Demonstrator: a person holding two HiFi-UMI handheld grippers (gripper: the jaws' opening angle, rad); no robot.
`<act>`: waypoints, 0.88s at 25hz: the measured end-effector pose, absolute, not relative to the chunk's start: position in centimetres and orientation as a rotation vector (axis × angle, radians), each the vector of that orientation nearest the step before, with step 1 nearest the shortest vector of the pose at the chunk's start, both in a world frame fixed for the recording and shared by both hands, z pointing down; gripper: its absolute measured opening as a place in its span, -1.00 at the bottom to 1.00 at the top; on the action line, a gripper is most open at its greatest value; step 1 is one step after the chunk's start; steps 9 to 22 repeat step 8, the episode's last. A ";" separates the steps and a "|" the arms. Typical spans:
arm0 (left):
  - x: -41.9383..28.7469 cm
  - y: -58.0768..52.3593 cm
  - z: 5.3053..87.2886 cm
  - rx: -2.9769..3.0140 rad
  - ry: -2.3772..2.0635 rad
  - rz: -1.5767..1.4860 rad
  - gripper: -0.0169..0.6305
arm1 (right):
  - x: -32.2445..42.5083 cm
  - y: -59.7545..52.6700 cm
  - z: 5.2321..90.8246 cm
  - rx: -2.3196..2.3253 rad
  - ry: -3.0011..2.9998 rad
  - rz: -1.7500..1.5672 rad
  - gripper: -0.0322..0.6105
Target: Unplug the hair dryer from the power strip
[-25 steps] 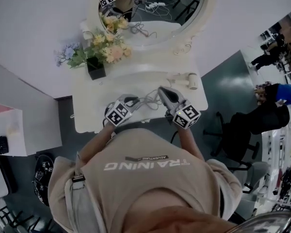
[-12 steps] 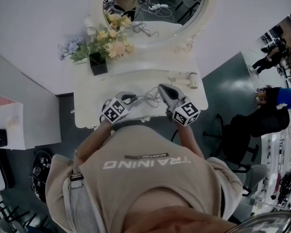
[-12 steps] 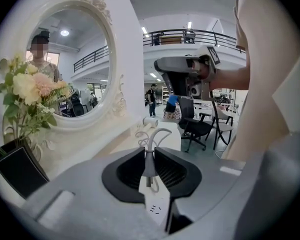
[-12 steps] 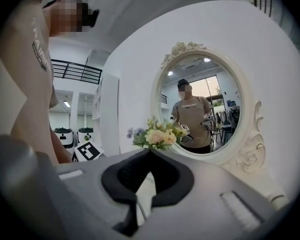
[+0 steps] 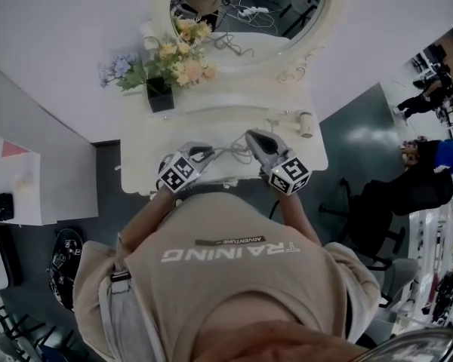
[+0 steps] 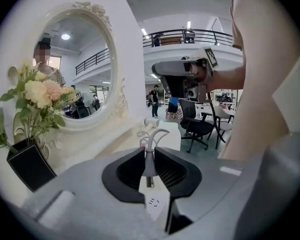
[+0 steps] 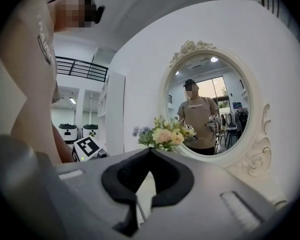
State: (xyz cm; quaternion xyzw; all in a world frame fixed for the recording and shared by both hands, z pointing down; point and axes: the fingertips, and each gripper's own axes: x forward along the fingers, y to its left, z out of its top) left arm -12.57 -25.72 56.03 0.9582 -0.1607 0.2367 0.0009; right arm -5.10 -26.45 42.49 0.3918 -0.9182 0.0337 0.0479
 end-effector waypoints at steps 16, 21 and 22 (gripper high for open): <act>-12.3 -25.9 56.0 3.010 -0.508 0.709 -0.75 | -4.7 -26.2 42.9 1.230 -2.771 0.092 -0.89; -12.3 -25.9 56.0 3.010 -0.508 0.709 -0.75 | -4.7 -26.2 42.9 1.230 -2.771 0.092 -0.89; -12.3 -25.9 56.0 3.010 -0.508 0.709 -0.75 | -4.7 -26.2 42.9 1.230 -2.771 0.092 -0.89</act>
